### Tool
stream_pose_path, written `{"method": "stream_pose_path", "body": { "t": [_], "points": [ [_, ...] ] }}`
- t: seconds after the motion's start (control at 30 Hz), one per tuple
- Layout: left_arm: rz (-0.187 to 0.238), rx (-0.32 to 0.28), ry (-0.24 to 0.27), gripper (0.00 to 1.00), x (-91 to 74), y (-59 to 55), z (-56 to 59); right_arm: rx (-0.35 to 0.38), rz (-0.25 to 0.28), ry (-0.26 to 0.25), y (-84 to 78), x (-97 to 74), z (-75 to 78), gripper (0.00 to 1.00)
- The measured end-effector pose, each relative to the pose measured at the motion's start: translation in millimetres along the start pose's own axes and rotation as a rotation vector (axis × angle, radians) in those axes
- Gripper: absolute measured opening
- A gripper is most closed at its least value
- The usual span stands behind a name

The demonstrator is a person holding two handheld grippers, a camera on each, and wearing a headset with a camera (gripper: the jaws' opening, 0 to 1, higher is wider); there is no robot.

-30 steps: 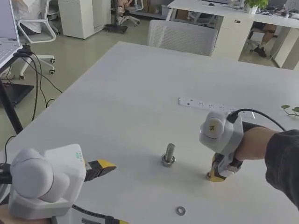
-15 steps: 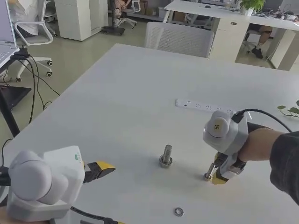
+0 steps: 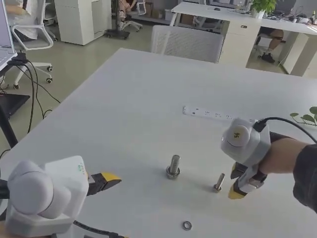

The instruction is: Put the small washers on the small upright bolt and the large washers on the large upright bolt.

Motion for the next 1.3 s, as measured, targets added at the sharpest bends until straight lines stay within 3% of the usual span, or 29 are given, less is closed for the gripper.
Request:
{"method": "stream_pose_path", "body": {
  "t": [0.47, 0.93, 1.3],
  "points": [
    [0.004, 0.008, -0.004, 0.81, 1.6, 2.5, 1.7, 0.030, 0.006, -0.008, -13.7, -11.8, -13.5, 0.38],
    [0.007, 0.020, -0.011, 0.81, 2.5, 5.8, 4.3, 0.041, 0.010, 0.002, -24.8, -20.7, -43.8, 0.38],
    [0.014, 0.030, -0.015, 0.81, 1.6, 8.0, 7.4, 0.036, 0.048, 0.033, -8.0, -26.3, -72.9, 0.38]
  ]
}}
Point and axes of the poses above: the centre of the closed fingertips' face, and the gripper's own axes: x roughly forward along the fingers, z roughly to its right, y roughly out of its top, the point moved 2 cm from there along -x, roughly backward along the fingers, and after that the axes turned 9 degrees about -y, right-handed, at the moved point
